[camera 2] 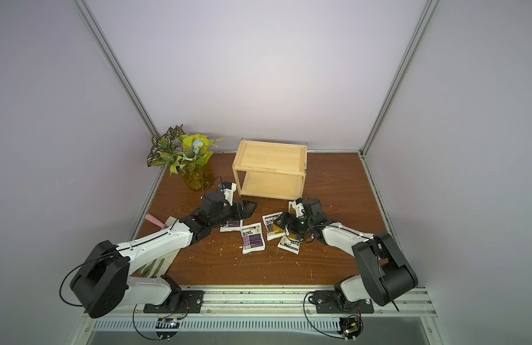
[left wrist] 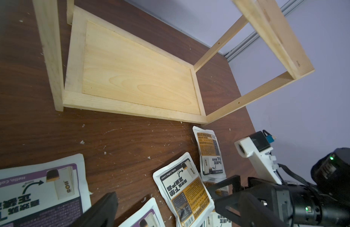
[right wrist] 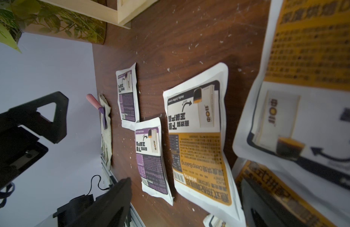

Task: Place the bagged coffee beans on the shelf by color
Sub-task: Pick up the bagged coffee beans at the center of the board.

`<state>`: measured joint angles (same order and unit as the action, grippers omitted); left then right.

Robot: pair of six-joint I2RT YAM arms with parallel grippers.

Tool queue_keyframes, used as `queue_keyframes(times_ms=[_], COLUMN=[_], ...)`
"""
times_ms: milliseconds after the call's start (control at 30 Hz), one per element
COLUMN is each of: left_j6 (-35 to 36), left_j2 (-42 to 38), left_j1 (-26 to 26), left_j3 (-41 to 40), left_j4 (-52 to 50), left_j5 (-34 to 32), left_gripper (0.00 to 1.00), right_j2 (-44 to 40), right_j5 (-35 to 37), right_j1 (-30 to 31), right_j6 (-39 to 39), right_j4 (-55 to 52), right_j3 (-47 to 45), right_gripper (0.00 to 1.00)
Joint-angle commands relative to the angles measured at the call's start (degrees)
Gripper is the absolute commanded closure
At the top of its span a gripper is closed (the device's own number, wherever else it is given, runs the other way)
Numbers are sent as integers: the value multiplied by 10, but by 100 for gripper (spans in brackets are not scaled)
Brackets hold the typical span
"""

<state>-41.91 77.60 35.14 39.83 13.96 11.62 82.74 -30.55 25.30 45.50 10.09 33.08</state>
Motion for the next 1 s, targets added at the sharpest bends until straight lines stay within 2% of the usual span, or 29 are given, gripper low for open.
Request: queue_keyframes(times_ms=[0, 367, 667, 967], left_j6=[-7, -13, -14, -10], left_j2=[17, 50, 63, 76], left_j1=[7, 7, 7, 7], left_j3=[9, 10, 14, 22], left_j4=[8, 11, 12, 11], left_j5=[16, 33, 44, 60], left_gripper=[0, 0, 0, 0], right_j2=[15, 39, 64, 87], right_j5=[-13, -47, -57, -68], right_j1=[8, 18, 19, 19], right_j6=[-17, -3, 17, 21], right_j4=[3, 40, 78, 102], right_j3=[21, 23, 16, 7], right_gripper=[10, 26, 31, 49])
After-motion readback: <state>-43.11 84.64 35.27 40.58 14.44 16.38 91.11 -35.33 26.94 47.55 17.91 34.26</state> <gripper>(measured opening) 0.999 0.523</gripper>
